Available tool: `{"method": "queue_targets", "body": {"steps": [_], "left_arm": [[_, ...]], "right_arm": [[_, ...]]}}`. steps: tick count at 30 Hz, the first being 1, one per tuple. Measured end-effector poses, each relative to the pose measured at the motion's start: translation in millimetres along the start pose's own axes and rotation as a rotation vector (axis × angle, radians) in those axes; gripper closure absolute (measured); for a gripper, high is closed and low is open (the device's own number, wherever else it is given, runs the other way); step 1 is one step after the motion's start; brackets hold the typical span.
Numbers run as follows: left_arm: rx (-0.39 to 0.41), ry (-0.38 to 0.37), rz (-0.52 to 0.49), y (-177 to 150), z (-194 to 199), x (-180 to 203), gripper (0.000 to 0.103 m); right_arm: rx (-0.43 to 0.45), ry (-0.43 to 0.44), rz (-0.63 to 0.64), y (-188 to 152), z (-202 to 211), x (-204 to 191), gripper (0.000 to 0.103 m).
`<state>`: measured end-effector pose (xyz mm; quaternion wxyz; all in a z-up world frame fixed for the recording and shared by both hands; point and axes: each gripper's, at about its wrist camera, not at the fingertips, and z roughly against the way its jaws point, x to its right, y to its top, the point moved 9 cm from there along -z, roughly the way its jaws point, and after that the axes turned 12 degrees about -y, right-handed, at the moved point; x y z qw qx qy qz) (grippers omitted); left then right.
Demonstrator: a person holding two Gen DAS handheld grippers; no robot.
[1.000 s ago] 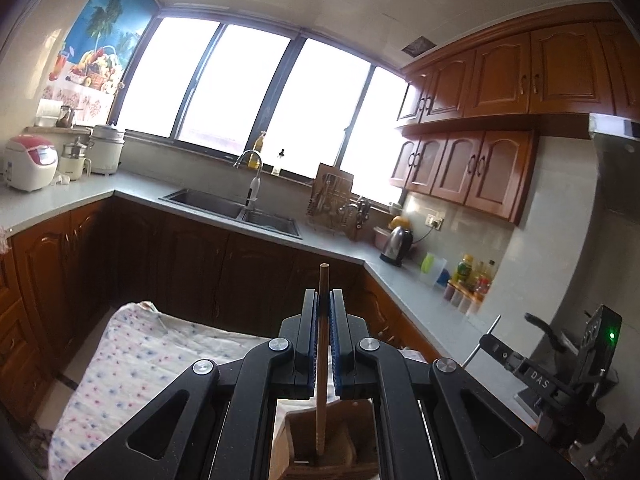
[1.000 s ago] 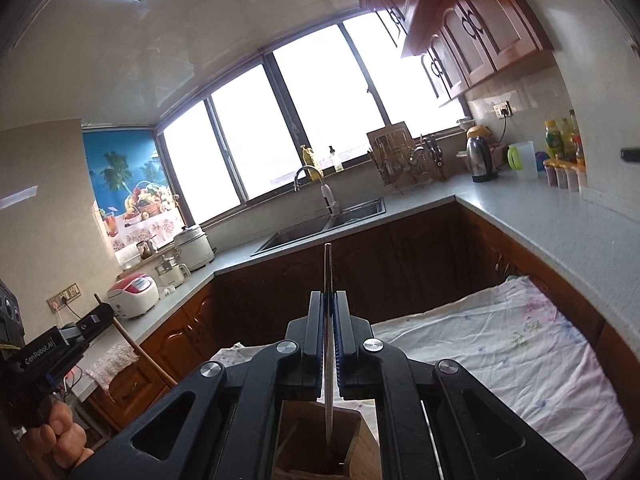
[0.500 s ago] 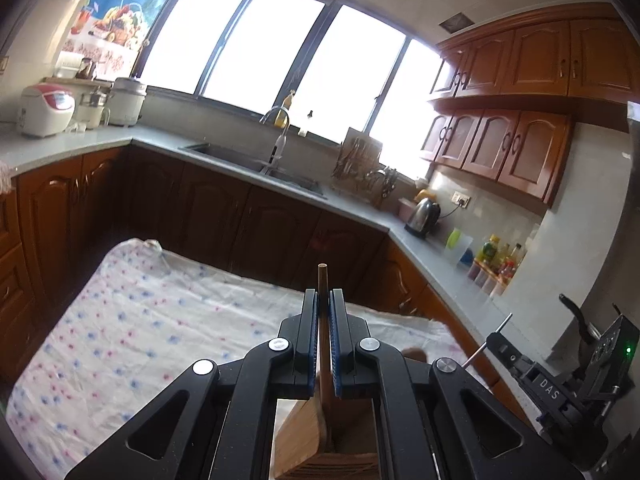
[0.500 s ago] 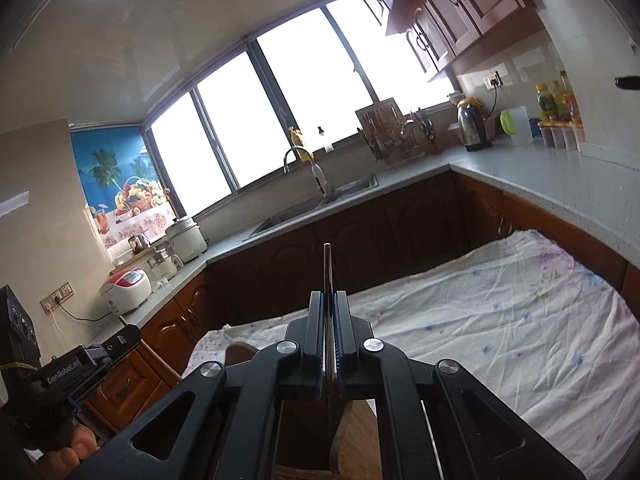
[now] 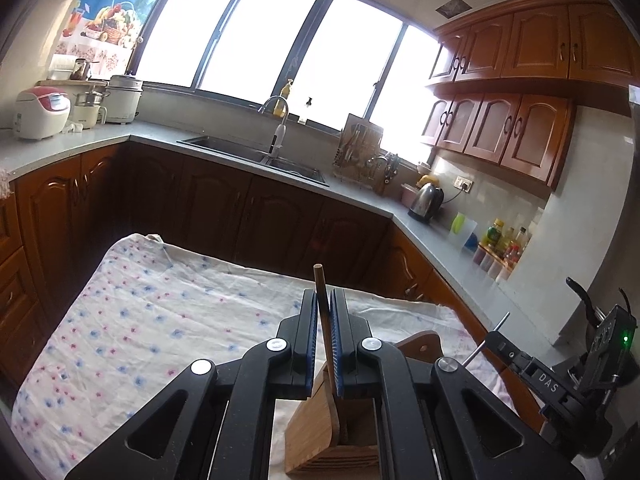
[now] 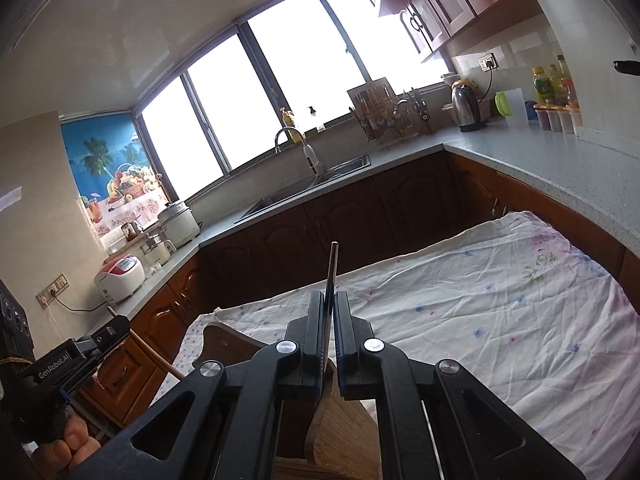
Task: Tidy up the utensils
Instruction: 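Lower both chopsticks into the holder slots and open both tools, then withdraw both open tools back toward the remaining utensils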
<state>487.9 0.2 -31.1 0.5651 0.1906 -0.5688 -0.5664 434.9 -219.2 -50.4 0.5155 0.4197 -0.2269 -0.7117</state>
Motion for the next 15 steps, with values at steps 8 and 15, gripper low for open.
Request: {"method": "queue_targets", "body": {"steps": [8,15], "left_arm": [[-0.004,0.018,0.018,-1,10,-7,0.057],[0.005,0.031,0.029,-1,28,-7,0.024]], "right_arm": [[-0.052,0.046,-0.064,-2,-3,8,0.033],[-0.031,0.062,-0.089,1,18,14,0.007]]}}
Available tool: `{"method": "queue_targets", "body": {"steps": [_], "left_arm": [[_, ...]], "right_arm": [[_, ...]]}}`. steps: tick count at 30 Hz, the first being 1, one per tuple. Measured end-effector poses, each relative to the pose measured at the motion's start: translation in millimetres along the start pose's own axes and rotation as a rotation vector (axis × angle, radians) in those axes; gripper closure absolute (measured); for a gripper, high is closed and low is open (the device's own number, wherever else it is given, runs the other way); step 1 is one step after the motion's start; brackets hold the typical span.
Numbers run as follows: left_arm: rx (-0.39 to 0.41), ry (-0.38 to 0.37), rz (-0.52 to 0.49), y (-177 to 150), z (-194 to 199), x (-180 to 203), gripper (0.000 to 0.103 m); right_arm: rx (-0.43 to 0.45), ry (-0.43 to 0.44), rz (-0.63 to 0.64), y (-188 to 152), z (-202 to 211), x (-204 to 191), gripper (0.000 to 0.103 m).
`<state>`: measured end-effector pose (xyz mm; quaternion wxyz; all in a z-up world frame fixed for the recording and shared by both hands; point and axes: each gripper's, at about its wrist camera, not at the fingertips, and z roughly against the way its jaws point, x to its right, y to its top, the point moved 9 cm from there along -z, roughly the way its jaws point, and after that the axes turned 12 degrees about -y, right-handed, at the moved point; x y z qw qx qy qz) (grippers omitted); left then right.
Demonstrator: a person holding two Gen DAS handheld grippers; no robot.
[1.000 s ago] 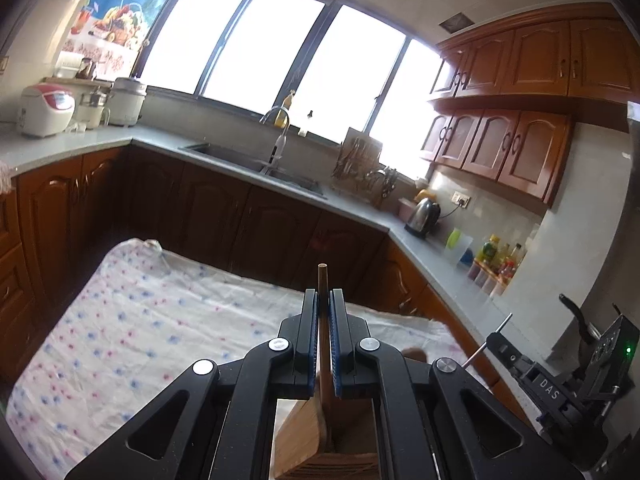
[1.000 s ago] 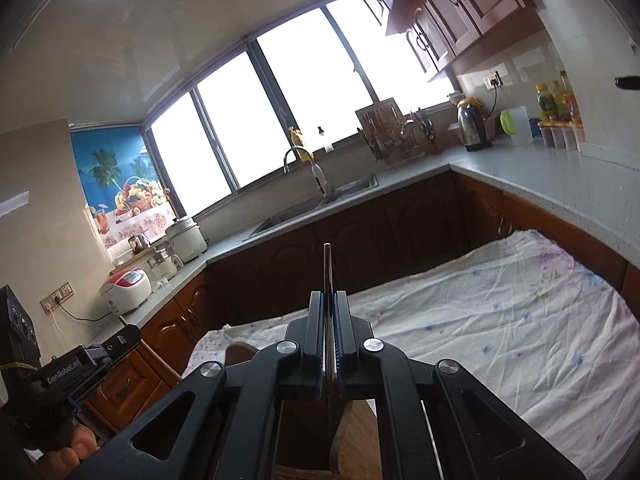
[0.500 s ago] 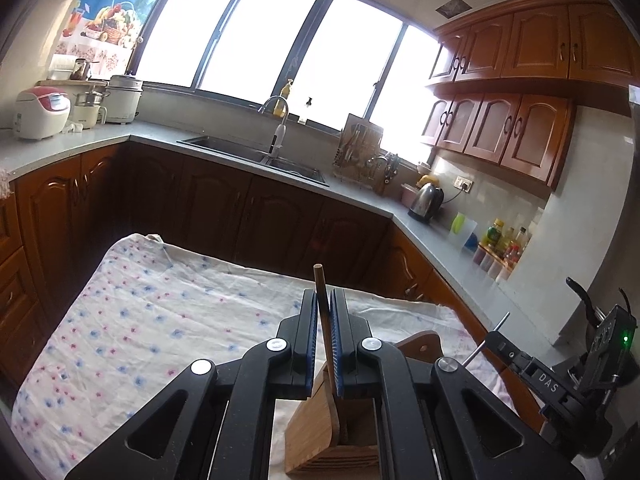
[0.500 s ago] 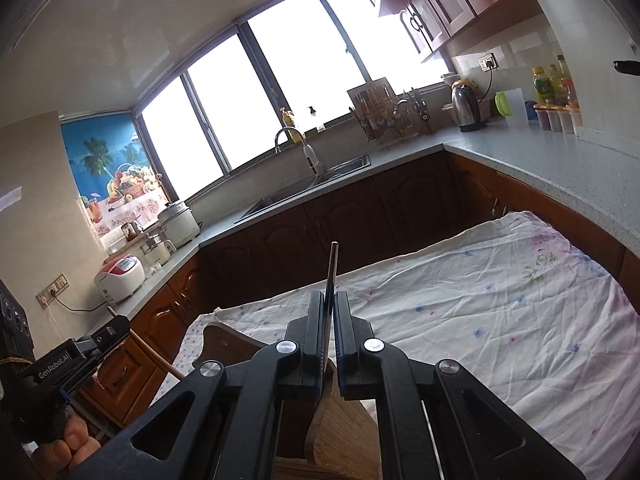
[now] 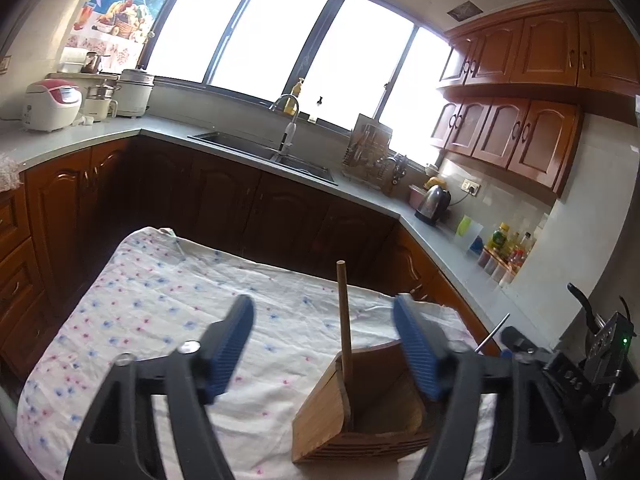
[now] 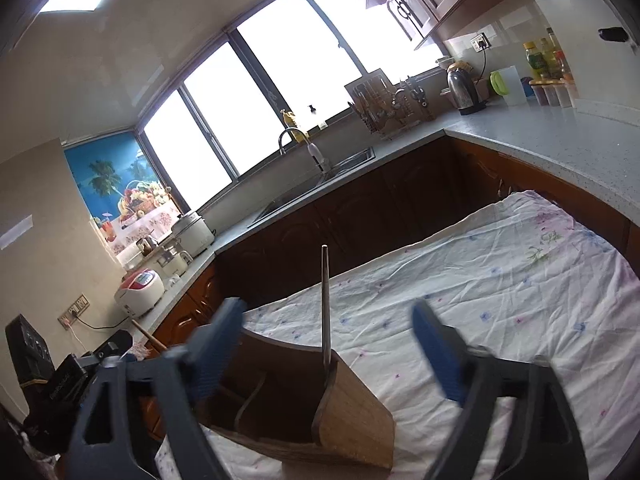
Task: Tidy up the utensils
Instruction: 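Withdraw both open tools back toward the remaining utensils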
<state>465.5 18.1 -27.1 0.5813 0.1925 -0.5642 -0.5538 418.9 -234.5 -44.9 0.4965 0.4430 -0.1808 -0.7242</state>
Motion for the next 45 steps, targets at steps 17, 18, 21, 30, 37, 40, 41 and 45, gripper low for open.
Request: {"method": "queue_targets", "body": {"steps": [17,18,21,30,37,40,41,45], "left_arm": [[-0.059,0.025,0.012,-40,92,15,0.014],[-0.06,0.021,0.017,-44,100,16,0.014],[-0.074,0.017,0.023,-58,120,21,0.012],[-0.135,0.008,0.024,-91,163,38,0.012],[-0.174,0.013,-0.008,-112,186,51,0.012],[-0.189,0.012,-0.012,-119,187,55,0.012],[-0.197,0.013,-0.015,-121,189,57,0.012],[-0.216,0.012,-0.019,-126,189,64,0.012]], "right_arm": [[-0.032,0.02,0.048,-39,88,10,0.007],[-0.038,0.013,0.047,-43,92,13,0.007],[-0.053,-0.01,0.04,-56,106,25,0.007],[-0.083,-0.068,0.039,-91,143,48,0.007],[-0.09,-0.119,0.087,-116,160,58,0.007],[-0.102,-0.13,0.087,-124,162,63,0.007],[-0.106,-0.132,0.087,-127,163,64,0.007],[-0.123,-0.139,0.086,-133,162,67,0.007]]}}
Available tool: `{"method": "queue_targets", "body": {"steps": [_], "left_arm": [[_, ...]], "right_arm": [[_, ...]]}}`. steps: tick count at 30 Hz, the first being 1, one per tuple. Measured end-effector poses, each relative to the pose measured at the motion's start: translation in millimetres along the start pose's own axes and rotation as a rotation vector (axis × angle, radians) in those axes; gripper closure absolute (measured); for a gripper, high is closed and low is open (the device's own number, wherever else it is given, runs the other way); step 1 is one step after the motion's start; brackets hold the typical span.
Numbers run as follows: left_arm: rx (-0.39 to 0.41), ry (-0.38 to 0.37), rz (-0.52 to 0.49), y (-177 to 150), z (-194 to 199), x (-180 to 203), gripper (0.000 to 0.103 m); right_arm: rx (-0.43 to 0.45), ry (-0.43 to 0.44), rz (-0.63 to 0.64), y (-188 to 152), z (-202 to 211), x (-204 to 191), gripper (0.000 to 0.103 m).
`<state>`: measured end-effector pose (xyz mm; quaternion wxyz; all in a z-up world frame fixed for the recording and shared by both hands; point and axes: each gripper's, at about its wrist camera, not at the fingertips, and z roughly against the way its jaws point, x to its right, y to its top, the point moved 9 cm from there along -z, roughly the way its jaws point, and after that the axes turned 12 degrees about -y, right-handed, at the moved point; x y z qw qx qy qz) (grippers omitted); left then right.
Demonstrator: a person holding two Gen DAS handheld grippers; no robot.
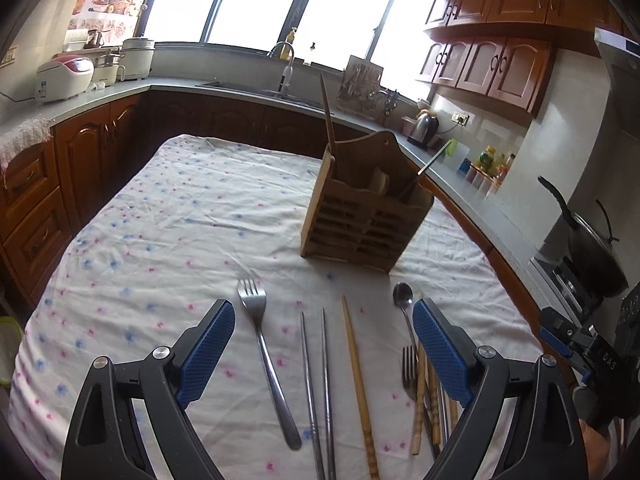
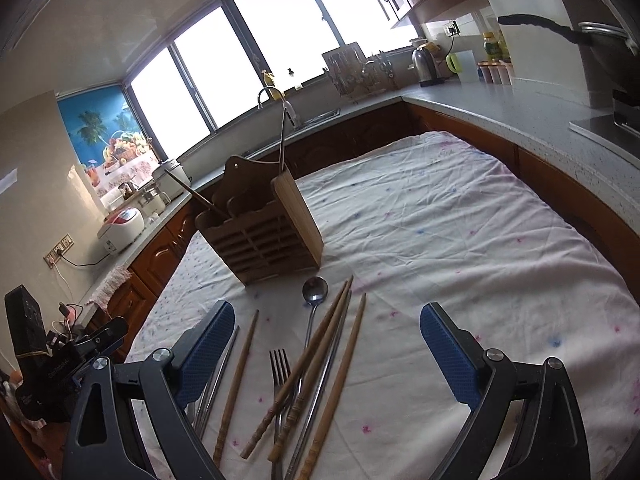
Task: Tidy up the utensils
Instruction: 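Withdraw both open tools back toward the remaining utensils, then grasp a wooden chopstick with the right tool while the left tool grasps another wooden chopstick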
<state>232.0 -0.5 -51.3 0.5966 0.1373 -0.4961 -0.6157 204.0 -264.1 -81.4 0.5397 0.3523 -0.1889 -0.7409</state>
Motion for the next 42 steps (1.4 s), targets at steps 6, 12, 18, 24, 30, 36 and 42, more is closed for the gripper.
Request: {"method": "queue_targets", "body": {"steps": [6,12,18,24,30,36,42], "left_arm": [[-0.026,-0.002,-0.017,-3,-8,10,0.012],[-0.046,0.007,-0.025,-2,-20,12,0.012],[-0.105,0.022,-0.053,-5,-39,16,0.022],[-0.207,-0.005,-0.06,-9,-71,22,0.048],[-0.285,-0.018,-0.058,-6,-104,20,0.06],[-0.354,-0.02,-0.054,-4,-141,17,0.068],[-0.417,-0.003,-0.065,-8,-173,12,0.073]], "right_arm": [[-0.009,-0.01,0.002,-6,0,3,0.007],[-0.021,-0.031,0.025,-10,-6,3,0.008],[-0.053,-0.055,0.054,-13,-22,0,0.028],[-0.15,-0.064,0.085,-22,-54,-2,0.062],[-0.23,-0.068,0.119,-32,-84,-8,0.071],[-0.263,-0.096,0.123,-33,-104,-4,0.074],[-0.302,-0.127,0.15,-37,-121,0,0.078]]}}
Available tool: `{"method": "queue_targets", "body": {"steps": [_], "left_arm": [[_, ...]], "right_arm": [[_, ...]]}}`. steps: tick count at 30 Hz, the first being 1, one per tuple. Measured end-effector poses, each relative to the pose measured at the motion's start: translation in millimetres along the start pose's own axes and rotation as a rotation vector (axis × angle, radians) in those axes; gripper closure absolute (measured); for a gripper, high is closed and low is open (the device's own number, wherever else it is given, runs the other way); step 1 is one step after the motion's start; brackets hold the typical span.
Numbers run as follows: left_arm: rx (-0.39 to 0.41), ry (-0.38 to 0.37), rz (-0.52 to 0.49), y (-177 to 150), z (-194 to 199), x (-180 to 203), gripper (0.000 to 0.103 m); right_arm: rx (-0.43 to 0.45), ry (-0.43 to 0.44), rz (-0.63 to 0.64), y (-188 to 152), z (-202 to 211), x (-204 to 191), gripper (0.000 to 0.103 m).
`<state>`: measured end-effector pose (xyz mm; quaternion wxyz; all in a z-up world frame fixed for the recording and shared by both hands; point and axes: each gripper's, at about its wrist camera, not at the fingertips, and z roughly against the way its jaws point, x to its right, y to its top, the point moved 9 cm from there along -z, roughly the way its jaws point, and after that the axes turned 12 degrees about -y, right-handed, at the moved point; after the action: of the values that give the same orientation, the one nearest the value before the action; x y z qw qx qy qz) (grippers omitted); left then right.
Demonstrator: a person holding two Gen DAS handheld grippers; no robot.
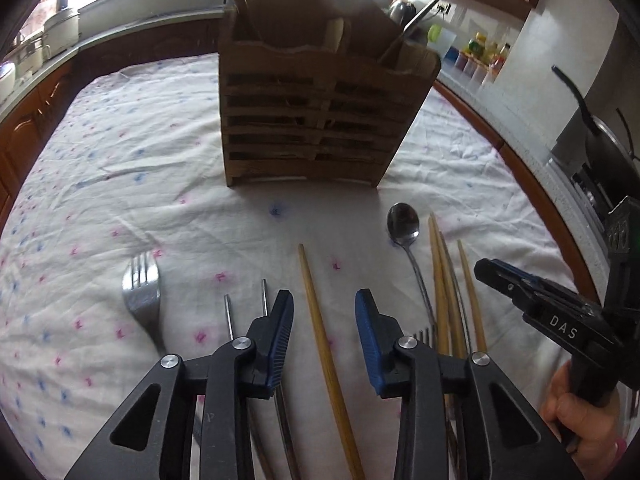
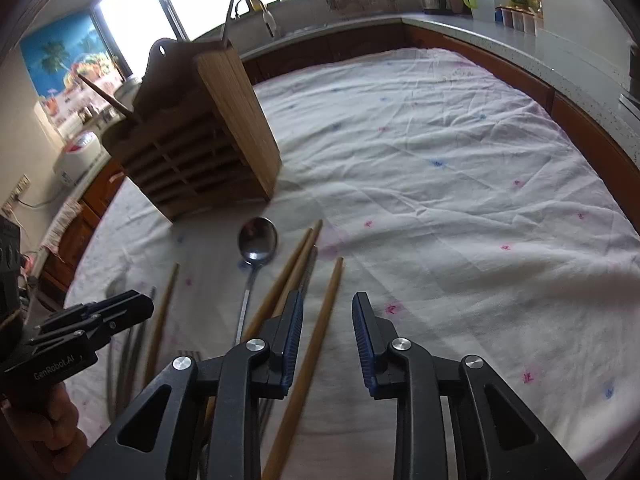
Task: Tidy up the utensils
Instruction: 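Grasp a wooden chopstick with the right tool while the left tool grasps another wooden chopstick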
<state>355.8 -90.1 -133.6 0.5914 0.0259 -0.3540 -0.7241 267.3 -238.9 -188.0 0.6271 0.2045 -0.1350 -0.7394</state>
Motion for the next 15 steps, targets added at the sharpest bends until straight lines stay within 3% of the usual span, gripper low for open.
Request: {"method": "queue_targets", "body": {"steps": [6,15], "left_arm": [[-0.077,0.016,-0.004,-2,-31,-4,0.081],[-0.071,0.075,-0.058,3,-43,2,0.088]], "right_arm": [[0.001,-0.034,0.05,2,-11,-5,0.082],[0.014,-0.088,0.11,3,-13,-6,0.092]]}}
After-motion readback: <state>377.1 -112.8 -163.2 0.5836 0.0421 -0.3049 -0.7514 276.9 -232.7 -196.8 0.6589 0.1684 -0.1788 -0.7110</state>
